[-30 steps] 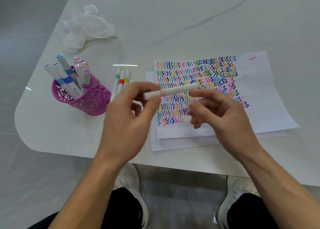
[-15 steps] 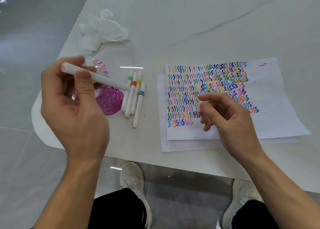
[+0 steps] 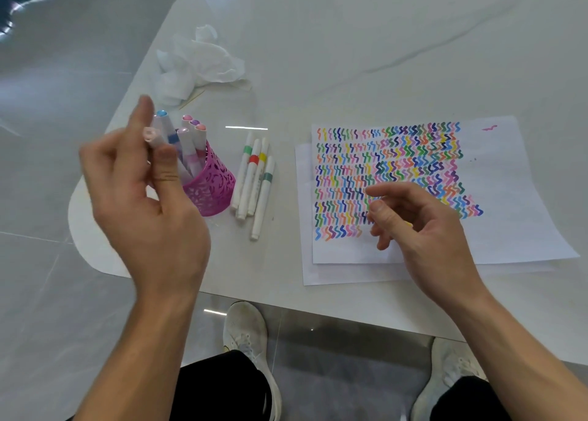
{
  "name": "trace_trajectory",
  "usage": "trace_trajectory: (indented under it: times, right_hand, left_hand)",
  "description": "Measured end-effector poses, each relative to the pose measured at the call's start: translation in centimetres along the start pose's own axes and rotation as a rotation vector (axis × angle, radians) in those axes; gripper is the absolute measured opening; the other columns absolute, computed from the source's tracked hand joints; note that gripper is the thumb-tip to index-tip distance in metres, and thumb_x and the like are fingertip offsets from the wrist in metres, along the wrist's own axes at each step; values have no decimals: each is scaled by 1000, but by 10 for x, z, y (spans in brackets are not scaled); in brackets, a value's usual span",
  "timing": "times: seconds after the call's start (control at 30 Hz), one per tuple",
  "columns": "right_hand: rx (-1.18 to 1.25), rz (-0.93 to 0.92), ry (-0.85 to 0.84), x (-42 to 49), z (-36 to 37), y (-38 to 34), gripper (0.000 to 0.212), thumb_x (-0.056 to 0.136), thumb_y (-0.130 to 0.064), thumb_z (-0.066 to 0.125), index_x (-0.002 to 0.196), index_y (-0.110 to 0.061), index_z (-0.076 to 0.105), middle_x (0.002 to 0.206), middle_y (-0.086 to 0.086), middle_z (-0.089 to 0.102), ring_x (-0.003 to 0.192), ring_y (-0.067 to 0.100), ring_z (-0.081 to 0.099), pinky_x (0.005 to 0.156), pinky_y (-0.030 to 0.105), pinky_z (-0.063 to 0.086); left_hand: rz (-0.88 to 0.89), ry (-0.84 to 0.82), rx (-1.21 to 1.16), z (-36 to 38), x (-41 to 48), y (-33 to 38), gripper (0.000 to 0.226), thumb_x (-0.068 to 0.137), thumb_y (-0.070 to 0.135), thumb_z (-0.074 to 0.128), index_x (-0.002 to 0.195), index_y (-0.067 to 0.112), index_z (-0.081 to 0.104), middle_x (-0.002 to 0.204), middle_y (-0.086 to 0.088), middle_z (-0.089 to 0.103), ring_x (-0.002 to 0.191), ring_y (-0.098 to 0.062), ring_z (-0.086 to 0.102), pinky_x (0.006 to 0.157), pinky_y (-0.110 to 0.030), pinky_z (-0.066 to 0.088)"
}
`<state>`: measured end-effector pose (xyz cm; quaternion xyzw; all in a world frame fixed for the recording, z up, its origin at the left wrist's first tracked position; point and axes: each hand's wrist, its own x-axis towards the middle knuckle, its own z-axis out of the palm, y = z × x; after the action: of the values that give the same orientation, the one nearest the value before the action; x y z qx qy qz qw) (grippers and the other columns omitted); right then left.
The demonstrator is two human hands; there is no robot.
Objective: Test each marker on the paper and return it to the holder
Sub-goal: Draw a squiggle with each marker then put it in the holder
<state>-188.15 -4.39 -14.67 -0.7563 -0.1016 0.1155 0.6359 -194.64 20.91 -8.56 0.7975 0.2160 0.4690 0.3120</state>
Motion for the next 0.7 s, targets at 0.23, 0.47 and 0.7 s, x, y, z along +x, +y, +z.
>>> trace_trajectory:
  times: [0.23, 0.47, 0.7]
  right_hand:
    - [17, 3, 0, 0, -2, 0, 16, 99, -17, 69, 109, -28, 74, 85, -4, 73, 71, 14, 69, 61, 23, 58]
    - [3, -3, -3, 0, -1, 0, 16, 98, -18, 69, 109, -29, 73, 84, -8, 73, 72, 14, 70, 61, 23, 59]
    - [-2, -8, -3, 0, -1, 1, 17, 98, -19, 68, 108, -31, 73, 85, -8, 73, 73, 15, 70, 62, 23, 60]
  left_hand:
    - [-69, -172, 90, 4, -4, -5, 31, 102, 31, 53, 132, 29, 61, 101, 21, 47, 91, 1, 56, 82, -9, 45]
    - [-67, -234, 216, 5, -5, -5, 30, 103, 34, 51, 128, 24, 65, 111, 1, 58, 96, -9, 57, 78, 3, 37]
    - [18, -227, 252, 6, -9, 6, 41, 93, 15, 67, 132, 14, 58, 121, -6, 57, 109, -14, 56, 95, -7, 37]
